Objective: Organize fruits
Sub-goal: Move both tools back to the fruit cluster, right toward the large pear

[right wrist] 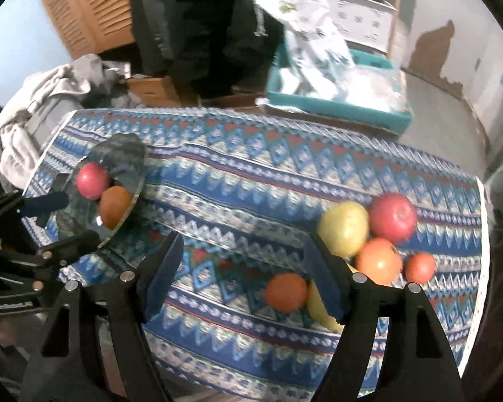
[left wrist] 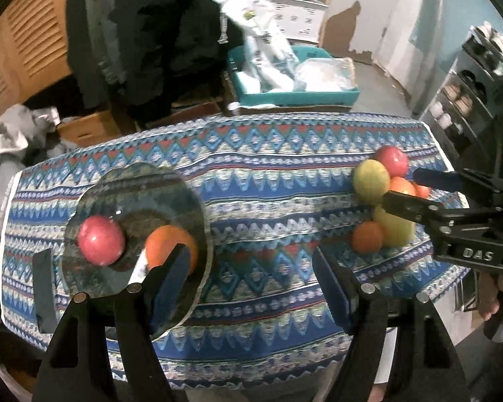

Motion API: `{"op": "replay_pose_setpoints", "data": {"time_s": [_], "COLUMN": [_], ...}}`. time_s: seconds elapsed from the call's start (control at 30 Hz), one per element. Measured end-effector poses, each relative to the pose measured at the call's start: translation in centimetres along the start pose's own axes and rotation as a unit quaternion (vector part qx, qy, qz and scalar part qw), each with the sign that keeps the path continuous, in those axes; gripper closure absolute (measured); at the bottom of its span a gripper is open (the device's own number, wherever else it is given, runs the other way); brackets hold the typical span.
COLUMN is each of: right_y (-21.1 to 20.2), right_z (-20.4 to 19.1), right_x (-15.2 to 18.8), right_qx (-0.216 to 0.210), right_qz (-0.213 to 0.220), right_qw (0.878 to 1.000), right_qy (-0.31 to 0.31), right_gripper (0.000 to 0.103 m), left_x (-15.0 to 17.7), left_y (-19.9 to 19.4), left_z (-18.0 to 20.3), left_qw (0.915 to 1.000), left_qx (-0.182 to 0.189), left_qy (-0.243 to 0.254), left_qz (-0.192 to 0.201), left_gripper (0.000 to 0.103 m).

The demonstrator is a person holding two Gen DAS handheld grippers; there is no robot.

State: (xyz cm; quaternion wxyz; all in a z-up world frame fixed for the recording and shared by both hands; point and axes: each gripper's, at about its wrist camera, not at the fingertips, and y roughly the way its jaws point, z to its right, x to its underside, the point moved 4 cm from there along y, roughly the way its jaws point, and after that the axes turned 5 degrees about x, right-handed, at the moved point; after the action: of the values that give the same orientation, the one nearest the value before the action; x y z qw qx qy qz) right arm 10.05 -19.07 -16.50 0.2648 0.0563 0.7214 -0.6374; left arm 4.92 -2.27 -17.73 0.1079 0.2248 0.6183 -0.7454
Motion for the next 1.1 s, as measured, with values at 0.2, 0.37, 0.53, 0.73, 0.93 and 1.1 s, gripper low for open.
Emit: {"op": "replay_pose_setpoints", "data": {"time_s": [0.2, 0.37, 0.53, 0.73, 0.93, 1.1], "right_y": [-0.3, 0.0, 1.7, 4.3, 5.9, 7.2], "right_z": [3.5, 5.9, 8.2, 9.8, 9.8, 10.2], "right_x": [1.7, 2.8, 4.3, 5.7, 5.9, 6.2], "right_qx": [0.014, 0.024, 0.025, 0.021, 0.02, 0.019], "right_qz": [-0.007, -0.014, -0.04, -0.07, -0.086, -0.099], "right_qw": [0.999, 0.998, 0.996, 0.992, 0.991, 0.989], "right_qy": [0.031, 0.052, 0.079, 0.098, 0.099, 0.105], "right_gripper": [0.028, 0.028, 0.028, 0.028, 0.028, 0.028], "left_x": [-0.7, -0.9, -0.9, -1.0, -0.9, -1.0], "left_y": [0.6, 1.5, 3.5, 5.7, 7.8, 8.7], "left_z": [2.7, 4.2, 5.3, 6.4, 6.8, 6.7], "left_qw": [0.9997, 0.9991, 0.9979, 0.9968, 0.9963, 0.9962], "left_qx": [0.011, 0.018, 0.014, 0.025, 0.031, 0.037], "left_qy": [0.024, 0.038, 0.062, 0.072, 0.065, 0.061], "left_qz": [-0.001, 0.0, -0.011, -0.026, -0.046, -0.051], "left_gripper": [0.023, 0.018, 0.018, 0.018, 0.018, 0.018]}}
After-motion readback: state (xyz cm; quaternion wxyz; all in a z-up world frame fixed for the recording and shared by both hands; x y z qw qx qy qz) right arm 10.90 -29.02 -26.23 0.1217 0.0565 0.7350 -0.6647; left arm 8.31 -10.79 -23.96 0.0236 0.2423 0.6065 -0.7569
